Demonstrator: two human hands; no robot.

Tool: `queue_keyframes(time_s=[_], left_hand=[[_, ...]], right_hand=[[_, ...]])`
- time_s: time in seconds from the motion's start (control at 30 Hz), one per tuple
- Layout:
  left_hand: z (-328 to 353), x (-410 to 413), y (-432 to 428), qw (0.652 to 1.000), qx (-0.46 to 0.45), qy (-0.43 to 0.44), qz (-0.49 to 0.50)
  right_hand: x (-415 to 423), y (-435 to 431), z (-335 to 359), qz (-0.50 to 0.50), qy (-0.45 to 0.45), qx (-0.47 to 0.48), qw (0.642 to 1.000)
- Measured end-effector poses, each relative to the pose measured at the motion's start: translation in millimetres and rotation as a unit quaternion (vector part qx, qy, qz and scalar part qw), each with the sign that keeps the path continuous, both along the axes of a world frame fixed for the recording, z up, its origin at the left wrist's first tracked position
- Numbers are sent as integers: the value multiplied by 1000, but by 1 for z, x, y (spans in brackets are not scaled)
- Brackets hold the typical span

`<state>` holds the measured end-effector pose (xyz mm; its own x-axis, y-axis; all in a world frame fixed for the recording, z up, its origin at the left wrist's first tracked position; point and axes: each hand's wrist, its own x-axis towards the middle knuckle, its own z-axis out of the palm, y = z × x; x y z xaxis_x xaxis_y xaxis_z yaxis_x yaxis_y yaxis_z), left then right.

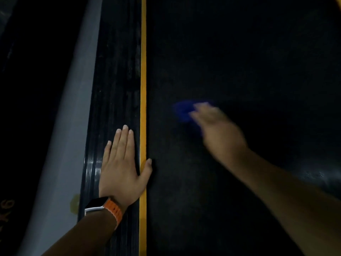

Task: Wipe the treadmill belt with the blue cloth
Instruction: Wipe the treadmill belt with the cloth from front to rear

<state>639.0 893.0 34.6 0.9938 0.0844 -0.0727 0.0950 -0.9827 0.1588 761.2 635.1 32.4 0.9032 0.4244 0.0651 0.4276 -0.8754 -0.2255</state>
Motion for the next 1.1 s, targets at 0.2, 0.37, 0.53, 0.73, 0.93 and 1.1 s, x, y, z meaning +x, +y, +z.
queue_keyframes(time_s=[0.2, 0.37, 0.53, 0.73, 0.93, 1.1], left_hand=[[1, -1, -2, 1000, -4, 1, 2], [-1, -1, 0, 1000, 7, 3, 0], [0, 0, -1, 1000, -1, 3, 3], [0, 0, 1, 1000, 11, 19, -1], [0, 0, 0, 1000, 7, 9, 0], [1, 1, 0, 1000, 3, 18, 3]], right_hand=[[7, -6, -3, -298, 32, 28, 954], [60, 86, -1, 21, 21, 17, 999], [97, -48, -16, -134, -4, 39, 990], [96, 104, -2, -103, 43, 57, 992], [119, 31, -6, -3, -5, 45, 999], [116, 67, -5, -223, -9, 35, 974]])
